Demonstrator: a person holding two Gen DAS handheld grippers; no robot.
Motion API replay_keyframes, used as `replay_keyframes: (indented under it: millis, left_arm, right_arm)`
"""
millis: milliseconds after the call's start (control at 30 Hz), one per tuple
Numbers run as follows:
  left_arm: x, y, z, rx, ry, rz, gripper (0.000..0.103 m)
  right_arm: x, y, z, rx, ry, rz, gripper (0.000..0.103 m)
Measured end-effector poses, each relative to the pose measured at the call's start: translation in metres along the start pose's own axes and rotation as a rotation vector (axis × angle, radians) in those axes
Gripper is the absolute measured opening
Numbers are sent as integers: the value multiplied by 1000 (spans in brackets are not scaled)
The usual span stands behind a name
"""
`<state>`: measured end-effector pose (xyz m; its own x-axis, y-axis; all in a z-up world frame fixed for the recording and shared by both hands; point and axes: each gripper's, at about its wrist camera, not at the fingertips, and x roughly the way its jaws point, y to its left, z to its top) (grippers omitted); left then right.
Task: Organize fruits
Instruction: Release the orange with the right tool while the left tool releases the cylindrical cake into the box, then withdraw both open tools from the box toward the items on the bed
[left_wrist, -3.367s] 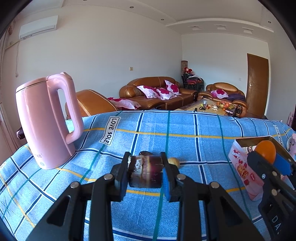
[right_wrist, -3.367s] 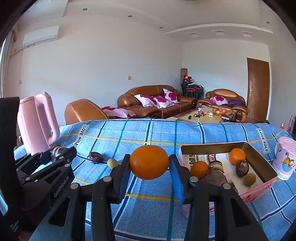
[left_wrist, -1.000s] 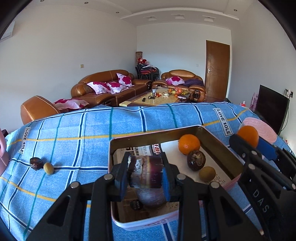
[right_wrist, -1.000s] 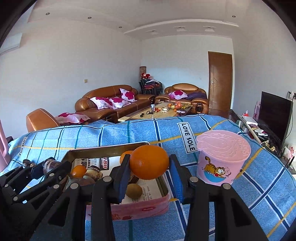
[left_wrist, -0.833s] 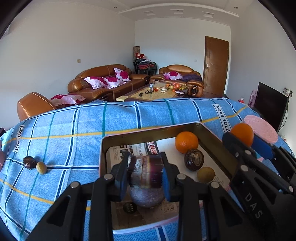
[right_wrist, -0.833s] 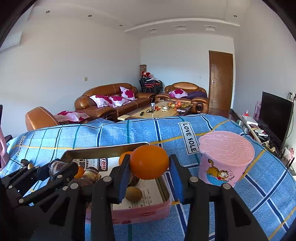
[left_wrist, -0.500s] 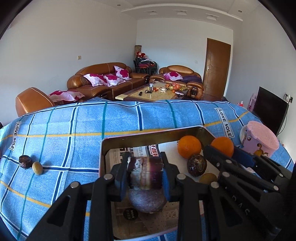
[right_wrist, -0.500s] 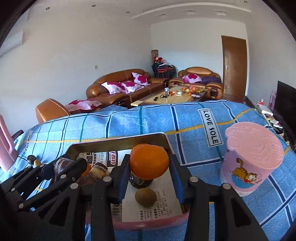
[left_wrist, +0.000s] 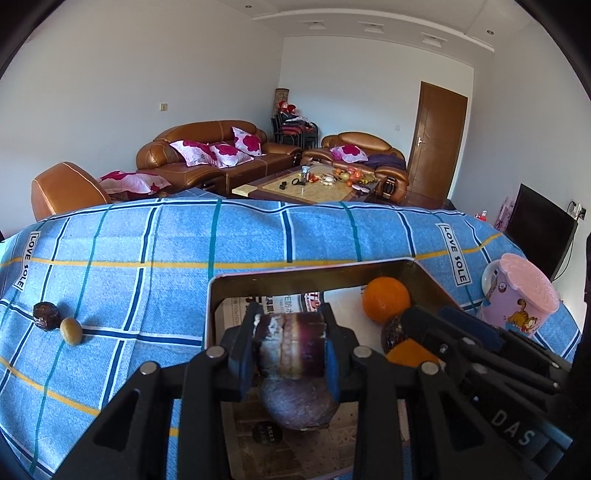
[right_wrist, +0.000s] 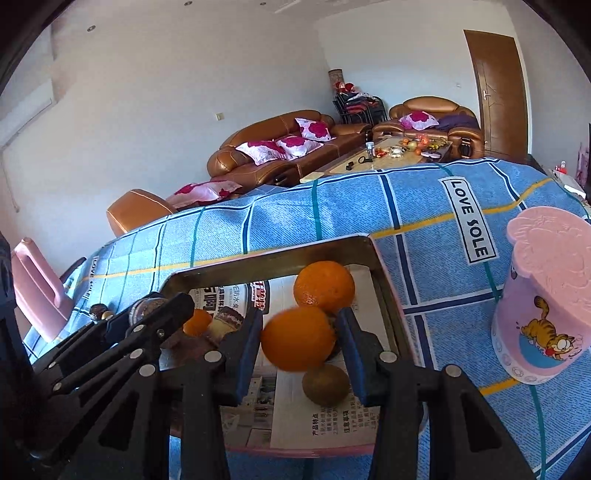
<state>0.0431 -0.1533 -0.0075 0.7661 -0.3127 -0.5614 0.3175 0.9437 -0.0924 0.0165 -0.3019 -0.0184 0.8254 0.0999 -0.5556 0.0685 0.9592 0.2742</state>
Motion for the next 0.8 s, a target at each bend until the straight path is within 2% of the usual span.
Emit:
replay_keyframes:
  millis: [67,133,200,233,267,300,333,500,600,667,800]
  left_arm:
    - [-1,-1,0,10,-5,6,32]
    - [-2,-4,0,25,-7,7,32]
    - [-2,-7,0,39,-8,13,35]
    - [-3,-9,-1,47,-11,18,48]
    - [-5,-10,-1,54,-17,29,73]
    - [-6,-13,0,59,-27,44,85]
    - [-9,-14,-1,64,-41,61,102]
    - [-26,-26,-4,130,-116,68,103]
    - [-31,-30,-4,147,-146,95,103]
    - [-32,-29,-4,143,-145,94,103]
    - [-30,-28,-4,130,-115,86,103]
  right_arm:
    - [-10,3,0,-8,-49,-3,49]
    - [-24,5,0,-22,-125,-59,54]
    - [-37,3,1,-10,-192,-110,67]
    - [-42,0,1,6,-218,-131,70]
    - [-46,-4,1,25,-239,-147,71]
    - [-49,-8,1,42,-254,-156,72]
    - [-51,-11,2,57,-263,-161,72]
    - [-53,-21,4,102,-267,-182,71]
    - [-63,-20,3,96,-309,-199,72]
    - [-67,-17,2,83,-334,-214,72]
    - [-74,-10,-2,42,-389,-261,82]
